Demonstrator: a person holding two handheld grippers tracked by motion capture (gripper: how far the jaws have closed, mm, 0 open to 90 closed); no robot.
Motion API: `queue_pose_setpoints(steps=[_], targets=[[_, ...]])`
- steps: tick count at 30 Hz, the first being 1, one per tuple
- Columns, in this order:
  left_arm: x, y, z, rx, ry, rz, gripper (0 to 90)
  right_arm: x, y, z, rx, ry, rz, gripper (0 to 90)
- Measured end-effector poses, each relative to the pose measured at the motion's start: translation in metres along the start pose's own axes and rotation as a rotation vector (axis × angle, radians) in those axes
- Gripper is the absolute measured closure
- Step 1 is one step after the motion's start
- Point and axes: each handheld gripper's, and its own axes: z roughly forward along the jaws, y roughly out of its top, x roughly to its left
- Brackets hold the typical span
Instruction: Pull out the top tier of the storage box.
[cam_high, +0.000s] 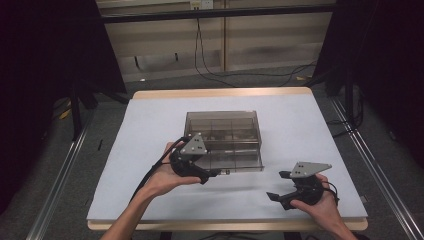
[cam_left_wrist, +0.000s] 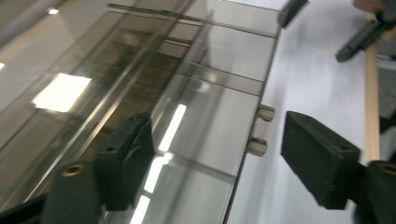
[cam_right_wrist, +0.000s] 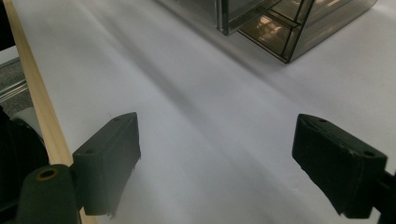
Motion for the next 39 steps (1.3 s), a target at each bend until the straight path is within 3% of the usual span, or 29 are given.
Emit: queue_pose_setpoints(steps=[3, 5, 10, 18, 23, 26, 28, 32, 33, 34, 36, 39], targets=[[0.001, -0.003, -0.008, -0.046, 0.043, -0.047, 19.1, -0.001, 0.000, -0.001, -0.003, -0.004, 0.003, 15.5], [0.001, -0.003, -0.010, -0.045, 0.086, -0.064, 16.6, -0.001, 0.000, 0.000, -0.001, -0.003, 0.007, 15.5], [-0.002, -0.012, -0.021, -0.087, 0.091, -0.115, 13.9, 0.000, 0.000, -0.001, -0.002, -0.006, 0.002, 15.5], [-0.008, -0.031, -0.039, -0.109, 0.167, -0.181, 6.7, 0.000, 0.000, -0.002, -0.007, -0.008, 0.005, 15.4], [-0.012, -0.046, -0.056, -0.124, 0.213, -0.194, 5.4, 0.000, 0.000, -0.002, -0.003, -0.013, 0.003, 15.3], [-0.013, -0.064, -0.063, -0.112, 0.209, -0.208, 7.5, 0.001, 0.000, -0.001, 0.001, -0.006, 0.003, 14.6], [-0.015, -0.076, -0.063, -0.108, 0.236, -0.230, 8.2, 0.000, 0.000, -0.001, 0.001, -0.008, 0.002, 14.6], [-0.021, -0.094, -0.064, -0.123, 0.240, -0.266, 10.5, 0.000, 0.000, 0.000, 0.003, -0.005, 0.006, 14.6], [-0.021, -0.094, -0.064, -0.123, 0.240, -0.266, 13.4, 0.000, 0.000, 0.000, 0.006, -0.009, 0.005, 14.6], [-0.026, -0.101, -0.065, -0.136, 0.267, -0.278, 18.0, 0.000, 0.000, 0.001, 0.005, -0.008, 0.005, 14.6], [-0.028, -0.105, -0.066, -0.148, 0.254, -0.309, 19.6, 0.000, 0.000, 0.001, 0.005, -0.007, 0.006, 14.5], [-0.031, -0.107, -0.066, -0.146, 0.266, -0.297, 24.7, 0.000, 0.000, 0.000, 0.002, -0.003, 0.006, 14.5]])
